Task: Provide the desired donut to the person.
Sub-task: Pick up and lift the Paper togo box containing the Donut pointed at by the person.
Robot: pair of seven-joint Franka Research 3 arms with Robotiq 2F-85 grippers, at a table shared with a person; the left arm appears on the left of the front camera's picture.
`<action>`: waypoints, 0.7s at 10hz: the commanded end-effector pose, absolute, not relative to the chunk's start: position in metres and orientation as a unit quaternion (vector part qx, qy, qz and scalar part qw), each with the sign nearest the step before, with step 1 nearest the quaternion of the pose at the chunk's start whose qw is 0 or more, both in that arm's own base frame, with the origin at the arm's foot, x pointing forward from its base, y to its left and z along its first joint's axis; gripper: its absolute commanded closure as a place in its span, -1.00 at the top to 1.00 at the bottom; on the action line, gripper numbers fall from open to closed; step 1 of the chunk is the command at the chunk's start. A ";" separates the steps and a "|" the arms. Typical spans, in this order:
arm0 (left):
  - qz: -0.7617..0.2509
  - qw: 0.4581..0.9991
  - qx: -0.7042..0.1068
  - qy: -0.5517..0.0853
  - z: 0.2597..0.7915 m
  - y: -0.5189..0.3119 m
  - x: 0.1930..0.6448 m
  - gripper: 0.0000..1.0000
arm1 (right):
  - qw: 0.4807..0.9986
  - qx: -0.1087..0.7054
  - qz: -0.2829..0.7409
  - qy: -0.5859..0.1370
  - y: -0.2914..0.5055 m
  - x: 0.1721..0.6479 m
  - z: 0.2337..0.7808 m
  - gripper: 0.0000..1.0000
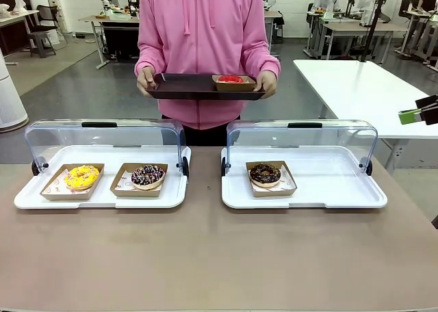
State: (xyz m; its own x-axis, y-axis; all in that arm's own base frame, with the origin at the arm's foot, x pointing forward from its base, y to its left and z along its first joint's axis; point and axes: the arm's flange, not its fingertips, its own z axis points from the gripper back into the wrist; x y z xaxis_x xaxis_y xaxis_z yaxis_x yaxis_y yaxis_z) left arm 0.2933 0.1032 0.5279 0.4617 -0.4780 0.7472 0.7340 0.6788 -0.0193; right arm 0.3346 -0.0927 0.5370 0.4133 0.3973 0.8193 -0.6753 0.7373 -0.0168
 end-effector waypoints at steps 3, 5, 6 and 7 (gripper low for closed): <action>-0.360 0.836 -0.178 -0.375 0.528 0.104 0.293 1.00 | 0.830 0.155 0.317 -0.431 -0.094 0.334 0.536 1.00; -0.360 0.836 -0.178 -0.375 0.528 0.104 0.293 1.00 | 0.830 0.155 0.317 -0.431 -0.094 0.334 0.536 1.00; -0.360 0.836 -0.178 -0.375 0.528 0.104 0.293 1.00 | 0.830 0.155 0.317 -0.431 -0.094 0.334 0.536 1.00; -0.360 0.836 -0.178 -0.375 0.528 0.104 0.293 1.00 | 0.830 0.155 0.317 -0.431 -0.094 0.334 0.536 1.00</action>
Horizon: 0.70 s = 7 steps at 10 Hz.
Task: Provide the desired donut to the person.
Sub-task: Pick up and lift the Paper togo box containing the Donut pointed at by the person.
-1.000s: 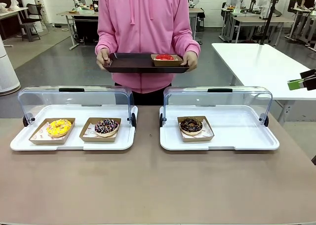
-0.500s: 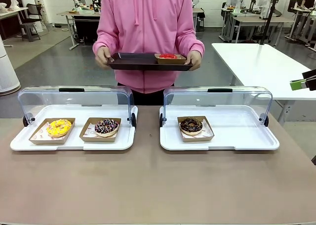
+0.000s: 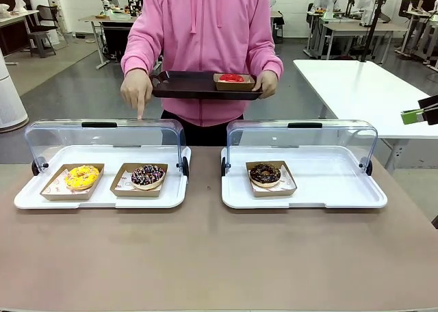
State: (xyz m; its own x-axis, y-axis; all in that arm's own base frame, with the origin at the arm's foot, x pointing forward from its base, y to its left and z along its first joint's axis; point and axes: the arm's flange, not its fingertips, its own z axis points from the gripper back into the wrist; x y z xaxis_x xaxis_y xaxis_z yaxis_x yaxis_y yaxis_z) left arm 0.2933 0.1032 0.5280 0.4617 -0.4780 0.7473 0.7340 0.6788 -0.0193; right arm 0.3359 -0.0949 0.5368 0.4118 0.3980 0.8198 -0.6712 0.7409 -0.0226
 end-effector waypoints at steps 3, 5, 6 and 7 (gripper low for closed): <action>-0.360 0.836 -0.178 -0.375 0.528 0.104 0.293 1.00 | 0.830 0.155 0.317 -0.431 -0.094 0.334 0.536 1.00; -0.360 0.836 -0.178 -0.375 0.528 0.104 0.293 1.00 | 0.830 0.155 0.317 -0.431 -0.094 0.334 0.536 1.00; -0.360 0.836 -0.178 -0.375 0.528 0.104 0.293 1.00 | 0.830 0.155 0.317 -0.431 -0.094 0.334 0.536 1.00; -0.360 0.836 -0.178 -0.375 0.528 0.104 0.293 1.00 | 0.830 0.155 0.317 -0.431 -0.094 0.334 0.536 1.00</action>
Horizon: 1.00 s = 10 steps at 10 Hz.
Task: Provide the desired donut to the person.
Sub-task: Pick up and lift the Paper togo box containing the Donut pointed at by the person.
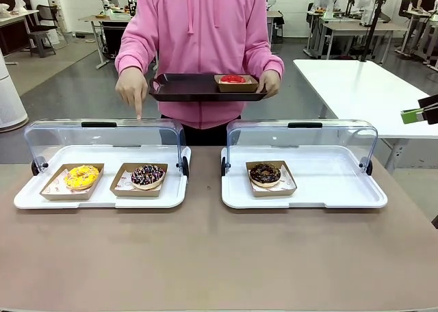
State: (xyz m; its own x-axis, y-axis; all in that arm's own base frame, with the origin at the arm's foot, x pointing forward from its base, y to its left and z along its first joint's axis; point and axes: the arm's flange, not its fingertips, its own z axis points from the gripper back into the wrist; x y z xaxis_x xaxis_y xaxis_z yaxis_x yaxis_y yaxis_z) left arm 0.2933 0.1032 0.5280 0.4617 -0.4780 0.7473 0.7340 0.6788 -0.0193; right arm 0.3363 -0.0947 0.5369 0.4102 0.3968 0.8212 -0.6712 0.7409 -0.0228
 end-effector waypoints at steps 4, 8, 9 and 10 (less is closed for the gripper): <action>-0.362 0.837 -0.172 -0.372 0.528 0.103 0.293 1.00 | 0.830 0.155 0.317 -0.431 -0.094 0.334 0.536 1.00; -0.597 0.755 -0.071 -0.261 0.543 -0.021 0.325 1.00 | 0.830 0.155 0.317 -0.431 -0.094 0.334 0.536 1.00; -0.661 0.718 -0.040 -0.214 0.533 -0.047 0.343 1.00 | 0.830 0.155 0.317 -0.431 -0.094 0.334 0.536 1.00; -0.710 0.679 -0.024 -0.186 0.512 -0.075 0.364 1.00 | 0.830 0.155 0.317 -0.431 -0.094 0.334 0.536 1.00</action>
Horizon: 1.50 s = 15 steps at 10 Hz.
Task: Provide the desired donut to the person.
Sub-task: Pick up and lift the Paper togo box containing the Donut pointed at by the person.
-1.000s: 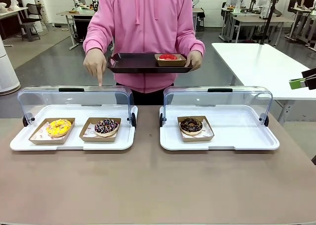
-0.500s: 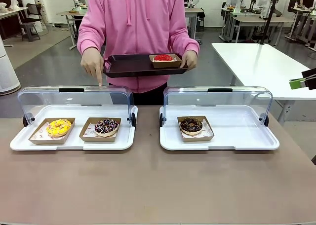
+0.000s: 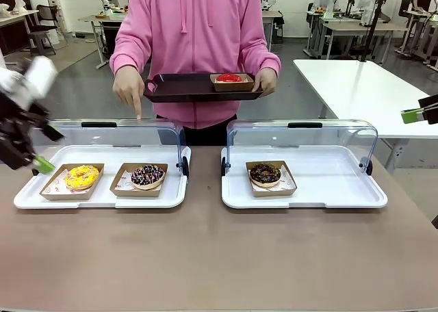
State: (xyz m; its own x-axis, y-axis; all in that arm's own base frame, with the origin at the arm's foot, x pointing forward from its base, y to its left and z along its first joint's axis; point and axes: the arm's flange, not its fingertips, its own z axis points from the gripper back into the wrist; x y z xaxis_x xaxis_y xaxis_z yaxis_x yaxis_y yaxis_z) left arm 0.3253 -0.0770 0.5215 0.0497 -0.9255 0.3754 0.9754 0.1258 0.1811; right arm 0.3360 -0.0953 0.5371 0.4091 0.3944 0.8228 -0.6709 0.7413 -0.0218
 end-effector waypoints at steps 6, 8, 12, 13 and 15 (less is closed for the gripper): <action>-0.759 0.635 0.025 -0.141 0.412 -0.131 0.436 1.00 | 0.830 0.155 0.317 -0.431 -0.094 0.334 0.536 1.00; -0.740 0.662 0.020 -0.120 0.398 -0.136 0.437 1.00 | 0.830 0.155 0.317 -0.431 -0.094 0.334 0.536 1.00; -0.718 0.688 0.025 -0.104 0.368 -0.137 0.454 1.00 | 0.830 0.155 0.317 -0.431 -0.094 0.334 0.536 1.00; -0.715 0.691 0.026 -0.101 0.362 -0.135 0.455 1.00 | 0.830 0.155 0.317 -0.431 -0.094 0.334 0.536 1.00; -0.710 0.696 0.020 -0.111 0.355 -0.134 0.461 1.00 | 0.830 0.155 0.317 -0.431 -0.094 0.334 0.536 1.00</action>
State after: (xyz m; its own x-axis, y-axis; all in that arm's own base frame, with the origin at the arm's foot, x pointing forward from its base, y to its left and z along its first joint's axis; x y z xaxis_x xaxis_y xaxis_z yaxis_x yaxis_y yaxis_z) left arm 0.4557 -0.1299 0.3572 -0.0541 -0.9893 0.1352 0.9852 -0.0308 0.1685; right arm 0.3364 -0.0945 0.5371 0.4071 0.3942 0.8240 -0.6732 0.7391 -0.0210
